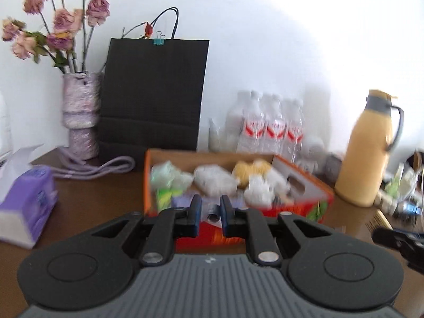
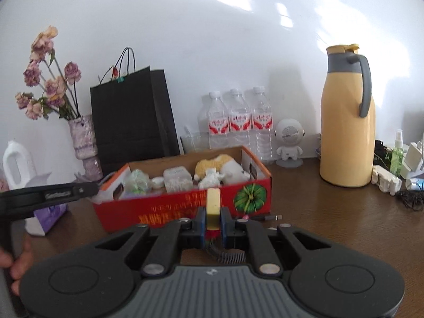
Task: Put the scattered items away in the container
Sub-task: 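Carry the block and wrapper piece into the box and open both tools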
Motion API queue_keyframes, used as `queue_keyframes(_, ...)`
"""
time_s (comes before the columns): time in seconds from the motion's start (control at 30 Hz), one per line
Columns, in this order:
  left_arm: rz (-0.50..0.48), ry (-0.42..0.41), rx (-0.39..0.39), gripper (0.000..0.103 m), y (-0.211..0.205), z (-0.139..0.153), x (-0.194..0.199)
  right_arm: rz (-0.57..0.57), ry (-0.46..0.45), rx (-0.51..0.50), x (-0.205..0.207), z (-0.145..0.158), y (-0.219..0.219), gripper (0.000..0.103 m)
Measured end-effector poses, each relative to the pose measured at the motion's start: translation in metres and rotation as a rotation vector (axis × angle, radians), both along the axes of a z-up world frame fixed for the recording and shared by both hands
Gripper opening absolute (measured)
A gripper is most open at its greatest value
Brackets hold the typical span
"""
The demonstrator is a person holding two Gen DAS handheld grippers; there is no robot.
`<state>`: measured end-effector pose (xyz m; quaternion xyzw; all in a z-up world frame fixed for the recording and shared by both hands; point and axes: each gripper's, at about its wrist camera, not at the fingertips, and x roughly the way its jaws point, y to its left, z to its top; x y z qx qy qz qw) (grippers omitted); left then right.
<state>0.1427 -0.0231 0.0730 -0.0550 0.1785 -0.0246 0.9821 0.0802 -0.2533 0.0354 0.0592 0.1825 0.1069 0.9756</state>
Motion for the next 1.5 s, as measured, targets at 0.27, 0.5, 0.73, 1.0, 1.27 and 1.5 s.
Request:
queue_keyframes(0.27,0.016,0.14,0.01,0.016,0.008,-0.001,0.112,0.156,0.14,-0.112,0.154,0.063,0.027,0.01)
queue_keyframes(0.5,0.043,0.13,0.079,0.016,0.013,-0.007,0.15,0.259,0.342,-0.235,0.297,0.033,0.045,0.01)
queue_keyframes(0.73,0.015,0.228,0.071,0.017,0.026,-0.025,0.182,0.289,0.458,-0.252,0.342,-0.01,0.056,0.01)
queue_keyframes(1.0,-0.053,0.291,0.171,0.017,0.024,-0.029,0.193,0.279,0.533,-0.181,0.329,-0.016,0.045,0.01)
queue_keyframes(1.27,-0.155,0.381,0.255,0.017,0.01,-0.031,0.184,0.262,0.589,-0.16,0.301,-0.014,0.041,0.01)
queue_keyframes(1.5,-0.196,0.465,0.238,0.018,0.004,-0.047,0.186,0.23,0.625,-0.138,0.296,-0.017,0.031,0.012)
